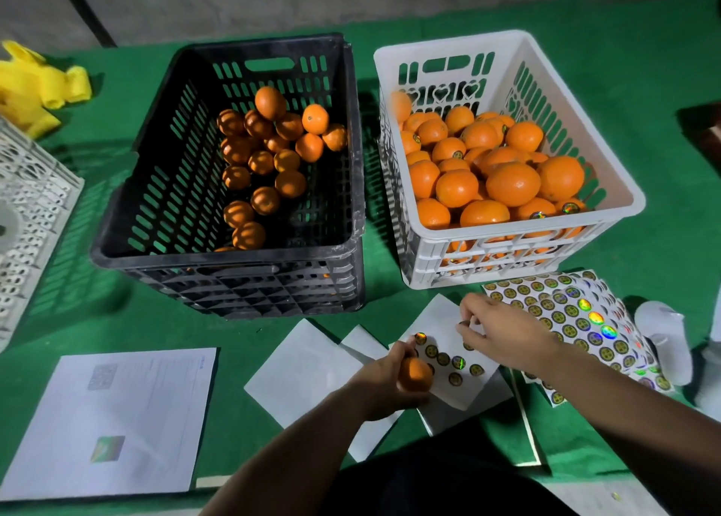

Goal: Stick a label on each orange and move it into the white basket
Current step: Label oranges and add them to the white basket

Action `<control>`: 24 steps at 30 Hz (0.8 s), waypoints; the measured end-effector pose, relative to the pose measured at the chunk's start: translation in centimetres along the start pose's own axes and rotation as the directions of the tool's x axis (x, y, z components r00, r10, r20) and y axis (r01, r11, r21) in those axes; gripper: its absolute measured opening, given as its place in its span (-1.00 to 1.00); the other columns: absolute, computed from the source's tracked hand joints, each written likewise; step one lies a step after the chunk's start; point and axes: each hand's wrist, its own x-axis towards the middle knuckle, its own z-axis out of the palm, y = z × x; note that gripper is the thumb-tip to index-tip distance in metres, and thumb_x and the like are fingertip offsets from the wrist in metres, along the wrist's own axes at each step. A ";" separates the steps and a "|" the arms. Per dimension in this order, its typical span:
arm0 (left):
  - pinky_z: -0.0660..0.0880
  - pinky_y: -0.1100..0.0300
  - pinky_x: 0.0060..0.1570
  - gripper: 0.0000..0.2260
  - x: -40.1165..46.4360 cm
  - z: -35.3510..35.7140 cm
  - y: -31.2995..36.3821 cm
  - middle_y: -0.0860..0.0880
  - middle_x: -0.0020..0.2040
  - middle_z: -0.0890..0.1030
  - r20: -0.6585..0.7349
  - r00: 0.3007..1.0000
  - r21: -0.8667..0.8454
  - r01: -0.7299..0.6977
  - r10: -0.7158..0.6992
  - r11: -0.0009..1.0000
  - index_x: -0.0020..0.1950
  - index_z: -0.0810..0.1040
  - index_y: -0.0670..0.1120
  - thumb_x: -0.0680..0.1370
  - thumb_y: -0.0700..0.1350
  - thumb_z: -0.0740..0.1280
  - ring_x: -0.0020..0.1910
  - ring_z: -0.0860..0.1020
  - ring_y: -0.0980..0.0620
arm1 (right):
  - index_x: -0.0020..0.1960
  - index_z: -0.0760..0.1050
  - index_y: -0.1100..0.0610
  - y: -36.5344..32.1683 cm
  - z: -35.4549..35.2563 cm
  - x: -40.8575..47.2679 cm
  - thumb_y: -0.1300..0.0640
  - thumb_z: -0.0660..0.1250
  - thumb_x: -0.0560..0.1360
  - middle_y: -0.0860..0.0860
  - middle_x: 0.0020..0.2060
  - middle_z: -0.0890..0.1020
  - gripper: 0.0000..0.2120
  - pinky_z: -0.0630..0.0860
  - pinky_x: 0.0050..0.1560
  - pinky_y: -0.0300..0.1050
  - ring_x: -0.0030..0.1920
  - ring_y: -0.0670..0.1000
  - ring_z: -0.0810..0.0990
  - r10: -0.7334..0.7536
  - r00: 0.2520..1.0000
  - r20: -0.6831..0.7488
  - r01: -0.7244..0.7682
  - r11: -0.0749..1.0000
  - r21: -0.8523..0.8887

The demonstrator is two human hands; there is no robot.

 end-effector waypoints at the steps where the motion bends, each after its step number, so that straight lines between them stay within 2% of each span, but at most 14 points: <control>1: 0.57 -0.12 0.27 -0.39 -0.1 0.0 0.0 -0.06 0.34 0.57 -0.009 1.000 -0.022 -0.021 0.021 1.000 0.37 0.29 0.19 0.46 0.17 0.56 0.22 0.58 -0.11 | -0.06 0.37 -0.01 -0.4 0.1 -0.2 -0.05 0.31 0.65 -0.12 -0.17 0.54 -0.81 0.48 -0.23 -0.01 -0.23 -0.05 0.54 0.023 1.000 -0.005 -0.022 0.994 0.106; 3: 0.58 -0.05 0.28 -0.44 -0.3 0.0 0.0 0.00 0.40 0.53 -0.058 0.995 -0.088 -0.090 0.085 0.992 0.31 0.34 0.30 0.45 0.13 0.58 0.27 0.57 -0.03 | -0.12 0.45 0.00 -1.6 0.6 -0.7 -0.01 0.40 0.61 -0.08 -0.27 0.59 -0.80 0.48 -0.22 -0.03 -0.28 -0.07 0.55 0.094 0.996 0.000 -0.089 0.939 0.333; 6: 0.49 0.21 0.33 -0.37 -1.1 -0.1 0.5 0.14 0.54 0.33 -0.130 0.973 -0.150 -0.209 0.190 0.966 0.21 0.25 0.61 0.40 0.16 0.59 0.46 0.42 0.07 | -0.15 0.55 -0.01 -3.0 1.5 -1.3 0.03 0.47 0.56 -0.04 -0.30 0.62 -0.84 0.46 -0.22 -0.17 -0.30 -0.13 0.54 0.174 0.984 0.033 -0.162 0.808 0.566; 7: 0.43 0.23 0.36 -0.37 -1.2 -0.2 0.8 0.13 0.61 0.22 -0.153 0.965 -0.136 -0.233 0.212 0.963 0.20 0.25 0.61 0.39 0.20 0.58 0.53 0.32 0.09 | -0.14 0.58 0.00 -3.6 1.5 -1.5 0.04 0.49 0.55 -0.03 -0.27 0.65 -0.87 0.49 -0.20 -0.18 -0.28 -0.12 0.56 0.186 0.981 0.064 -0.185 0.760 0.623; 9: 0.39 0.12 0.45 -0.41 -1.4 -0.4 1.3 0.11 0.68 0.05 -0.200 0.946 -0.098 -0.279 0.256 0.955 0.28 0.31 0.48 0.38 0.30 0.55 0.59 0.17 0.11 | -0.12 0.61 0.02 -4.7 1.7 -1.8 0.09 0.50 0.54 0.01 -0.25 0.68 -0.90 0.56 -0.15 -0.13 -0.26 -0.10 0.60 0.176 0.977 0.123 -0.210 0.676 0.706; 10: 0.43 0.02 0.46 -0.41 -1.4 -0.4 1.5 0.09 0.68 0.06 -0.222 0.938 -0.102 -0.293 0.265 0.951 0.31 0.33 0.41 0.39 0.30 0.55 0.60 0.20 0.05 | -0.12 0.61 0.02 -5.0 1.8 -1.9 0.10 0.50 0.54 0.03 -0.24 0.69 -0.91 0.58 -0.14 -0.09 -0.26 -0.09 0.61 0.170 0.976 0.134 -0.213 0.660 0.720; 12: 0.54 -0.08 0.35 -0.43 -1.5 -0.5 1.8 0.05 0.59 0.27 -0.261 0.930 -0.146 -0.304 0.260 0.941 0.34 0.35 0.33 0.44 0.18 0.57 0.48 0.41 -0.07 | -0.13 0.61 -0.03 -5.6 1.6 -2.0 0.07 0.50 0.54 0.06 -0.23 0.69 -0.90 0.59 -0.14 -0.05 -0.27 -0.09 0.62 0.171 0.975 0.144 -0.222 0.663 0.715; 14: 0.63 -0.04 0.17 -0.45 -2.0 -0.6 2.1 0.17 0.36 0.45 -0.282 0.924 -0.199 -0.318 0.257 0.927 0.33 0.37 0.32 0.47 0.07 0.59 0.25 0.55 -0.02 | -0.14 0.60 -0.10 -5.8 1.3 -2.0 0.00 0.48 0.55 0.04 -0.23 0.69 -0.89 0.57 -0.15 -0.05 -0.26 -0.09 0.62 0.169 0.973 0.159 -0.232 0.691 0.685; 16: 0.65 0.06 0.10 -0.45 -2.8 -0.6 2.6 0.24 0.26 0.48 -0.295 0.915 -0.223 -0.346 0.275 0.911 0.35 0.39 0.29 0.48 0.05 0.58 0.15 0.58 0.03 | -0.14 0.60 -0.09 -6.1 0.7 -2.0 -0.04 0.48 0.55 0.04 -0.18 0.68 -0.88 0.59 -0.06 0.05 -0.16 -0.01 0.64 0.168 0.971 0.171 -0.239 0.706 0.667; 18: 0.63 0.05 0.11 -0.45 -3.7 -0.7 3.2 0.15 0.27 0.51 -0.333 0.897 -0.256 -0.382 0.290 0.888 0.38 0.41 0.20 0.48 0.06 0.58 0.12 0.60 0.01 | -0.09 0.56 -0.03 -6.4 -0.2 -2.0 -0.10 0.47 0.54 0.12 -0.09 0.65 -0.82 0.58 0.00 0.19 -0.09 0.08 0.63 0.175 0.963 0.206 -0.269 0.690 0.671; 20: 0.62 -0.08 0.13 -0.45 -4.7 -1.1 3.8 0.03 0.27 0.54 -0.380 0.872 -0.283 -0.427 0.308 0.859 0.41 0.42 0.10 0.49 0.07 0.57 0.13 0.62 -0.07 | 0.08 0.45 -0.08 -6.8 -1.7 -2.5 -0.23 0.43 0.53 0.09 0.03 0.60 -0.71 0.60 -0.12 0.09 -0.06 0.08 0.62 0.187 0.937 0.295 -0.341 0.674 0.655; 21: 0.61 -0.12 0.14 -0.44 -5.2 -1.3 4.2 -0.01 0.27 0.55 -0.396 0.863 -0.299 -0.445 0.315 0.844 0.43 0.42 0.06 0.50 0.05 0.57 0.16 0.63 -0.11 | 0.17 0.41 -0.14 -7.1 -2.3 -2.8 -0.27 0.43 0.50 0.09 0.11 0.57 -0.63 0.64 -0.11 0.02 -0.01 0.10 0.64 0.173 0.919 0.355 -0.384 0.602 0.700; 22: 0.61 -0.15 0.16 -0.43 -5.6 -1.5 4.6 -0.02 0.27 0.56 -0.403 0.857 -0.322 -0.460 0.320 0.827 0.45 0.42 0.05 0.51 0.03 0.57 0.19 0.63 -0.14 | 0.25 0.42 -0.18 -7.6 -2.6 -3.1 -0.27 0.46 0.45 0.10 0.19 0.56 -0.55 0.67 -0.01 0.02 0.06 0.14 0.67 0.149 0.905 0.399 -0.420 0.465 0.779; 24: 0.60 -0.19 0.21 -0.40 -6.3 -2.1 5.6 -0.01 0.32 0.57 -0.399 0.855 -0.378 -0.482 0.331 0.791 0.48 0.42 0.07 0.50 0.01 0.59 0.26 0.62 -0.14 | 0.30 0.55 -0.18 -9.1 -3.1 -3.9 -0.17 0.52 0.36 0.13 0.28 0.59 -0.48 0.64 0.18 0.18 0.18 0.23 0.68 0.100 0.913 0.396 -0.407 0.140 0.903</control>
